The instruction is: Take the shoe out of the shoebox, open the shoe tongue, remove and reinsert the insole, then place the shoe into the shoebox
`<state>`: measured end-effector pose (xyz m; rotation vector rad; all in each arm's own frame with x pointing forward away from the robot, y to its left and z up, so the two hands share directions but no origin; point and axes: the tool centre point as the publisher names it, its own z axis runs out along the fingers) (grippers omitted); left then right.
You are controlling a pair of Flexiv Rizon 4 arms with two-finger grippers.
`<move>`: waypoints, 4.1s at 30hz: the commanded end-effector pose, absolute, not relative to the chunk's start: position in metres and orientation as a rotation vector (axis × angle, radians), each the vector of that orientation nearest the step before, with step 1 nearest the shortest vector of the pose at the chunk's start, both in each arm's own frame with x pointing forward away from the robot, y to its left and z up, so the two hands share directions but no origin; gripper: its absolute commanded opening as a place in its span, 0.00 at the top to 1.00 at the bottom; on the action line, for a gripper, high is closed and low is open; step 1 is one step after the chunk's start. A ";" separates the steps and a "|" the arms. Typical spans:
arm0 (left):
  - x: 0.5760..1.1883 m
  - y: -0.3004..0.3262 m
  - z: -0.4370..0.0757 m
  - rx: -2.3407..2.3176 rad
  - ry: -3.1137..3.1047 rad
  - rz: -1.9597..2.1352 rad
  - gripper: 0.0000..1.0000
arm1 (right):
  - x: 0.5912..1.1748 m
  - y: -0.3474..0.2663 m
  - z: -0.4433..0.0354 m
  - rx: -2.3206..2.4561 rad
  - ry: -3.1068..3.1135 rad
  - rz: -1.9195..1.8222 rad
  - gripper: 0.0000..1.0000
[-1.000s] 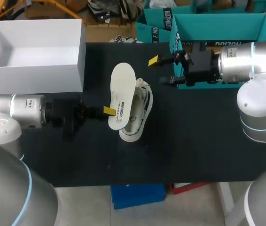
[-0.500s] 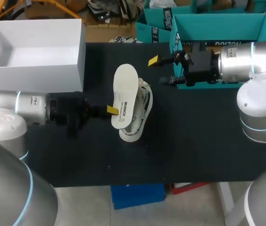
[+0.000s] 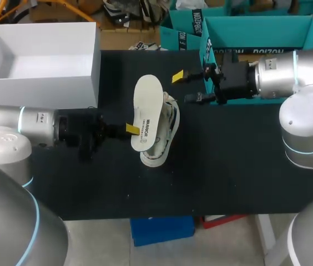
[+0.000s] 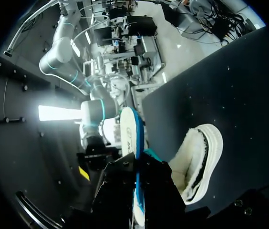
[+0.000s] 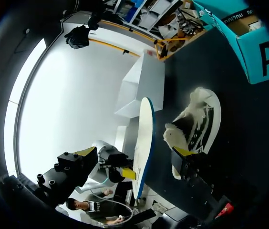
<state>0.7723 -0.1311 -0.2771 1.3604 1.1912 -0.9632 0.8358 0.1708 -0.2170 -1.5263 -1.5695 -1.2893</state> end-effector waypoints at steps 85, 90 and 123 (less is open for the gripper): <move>0.776 -0.107 -0.219 1.888 1.757 -0.497 0.00 | 0.846 0.254 -0.276 -1.322 -1.522 -1.113 1.00; 0.781 -0.119 -0.211 1.898 1.776 -0.341 0.00 | 0.846 0.254 -0.276 -1.322 -1.522 -1.113 1.00; 0.785 -0.143 -0.201 1.966 1.808 -0.226 0.00 | 0.846 0.254 -0.276 -1.322 -1.522 -1.113 1.00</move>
